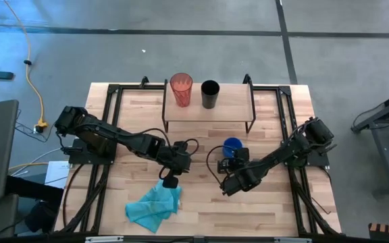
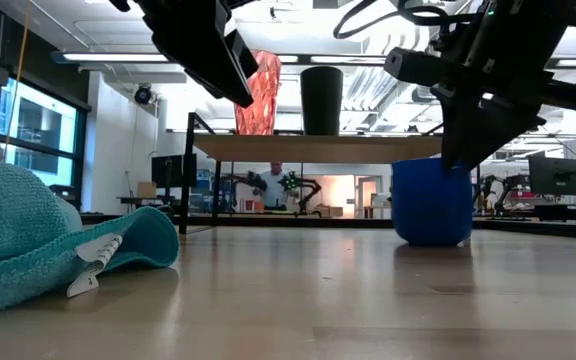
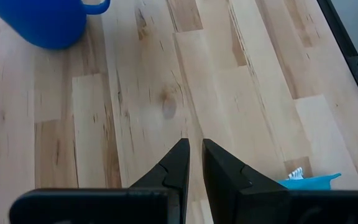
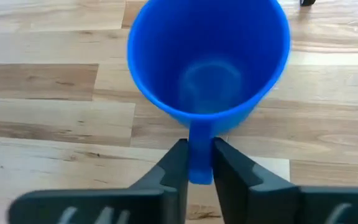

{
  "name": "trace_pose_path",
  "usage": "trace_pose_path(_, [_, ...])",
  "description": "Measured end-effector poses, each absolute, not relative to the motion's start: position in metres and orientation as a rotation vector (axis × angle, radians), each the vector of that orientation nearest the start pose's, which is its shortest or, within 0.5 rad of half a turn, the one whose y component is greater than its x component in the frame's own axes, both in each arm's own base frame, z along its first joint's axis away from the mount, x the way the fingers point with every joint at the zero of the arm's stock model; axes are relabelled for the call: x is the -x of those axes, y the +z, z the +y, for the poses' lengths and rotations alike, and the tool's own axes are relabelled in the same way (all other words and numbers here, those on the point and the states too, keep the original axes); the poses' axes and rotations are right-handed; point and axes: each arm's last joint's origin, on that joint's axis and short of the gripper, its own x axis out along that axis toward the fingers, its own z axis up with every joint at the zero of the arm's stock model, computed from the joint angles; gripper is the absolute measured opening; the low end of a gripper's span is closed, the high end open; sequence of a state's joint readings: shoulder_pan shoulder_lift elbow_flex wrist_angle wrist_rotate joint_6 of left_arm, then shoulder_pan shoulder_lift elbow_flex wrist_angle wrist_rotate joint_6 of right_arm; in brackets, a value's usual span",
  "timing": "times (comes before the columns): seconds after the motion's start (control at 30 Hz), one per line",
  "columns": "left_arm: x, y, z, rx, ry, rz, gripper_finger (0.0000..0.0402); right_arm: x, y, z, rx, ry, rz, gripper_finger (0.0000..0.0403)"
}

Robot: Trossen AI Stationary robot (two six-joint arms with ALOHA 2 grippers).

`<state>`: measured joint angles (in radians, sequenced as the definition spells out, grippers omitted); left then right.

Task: Stack small to large cups/mugs on shelf
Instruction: Put the blue mug on the shelf

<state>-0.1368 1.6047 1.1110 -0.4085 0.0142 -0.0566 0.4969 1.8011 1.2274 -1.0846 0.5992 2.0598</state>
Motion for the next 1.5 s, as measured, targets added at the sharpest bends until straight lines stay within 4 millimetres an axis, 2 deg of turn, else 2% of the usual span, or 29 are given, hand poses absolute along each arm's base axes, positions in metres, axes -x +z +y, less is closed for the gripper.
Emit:
trace_pose_path(0.2, [-0.329,0.228,-0.046,-0.003,-0.114,0.912,0.0033,-0.281,0.187,0.134,-0.849,-1.25,0.676,0.0003])
trace_pose_path(0.5, [-0.329,0.228,-0.046,-0.003,-0.115,0.915,0.0033,-0.281,0.187,0.134,-0.851,-1.247,0.671,0.0008])
trace_pose_path(0.73, [-0.329,0.227,-0.046,-0.003,-0.115,0.918,0.0033,-0.282,0.198,0.141,-0.826,-1.216,0.661,0.0048])
trace_pose_path(0.87, [-0.329,0.227,-0.046,-0.003,-0.114,0.918,0.0033,-0.276,0.217,0.146,-0.765,-1.235,0.691,0.0081])
trace_pose_path(1.1, [-0.331,0.229,-0.046,-0.001,-0.115,0.896,0.0033,-0.259,0.249,0.148,-0.678,-1.371,0.831,0.0136])
trace_pose_path(1.33, [-0.331,0.229,-0.046,0.011,-0.123,0.886,0.0033,-0.25,0.247,0.146,-0.698,-1.39,0.881,0.0178])
trace_pose_path(1.5, [-0.333,0.231,-0.048,0.066,-0.16,0.873,0.0033,-0.244,0.245,0.143,-0.721,-1.425,0.895,0.0193])
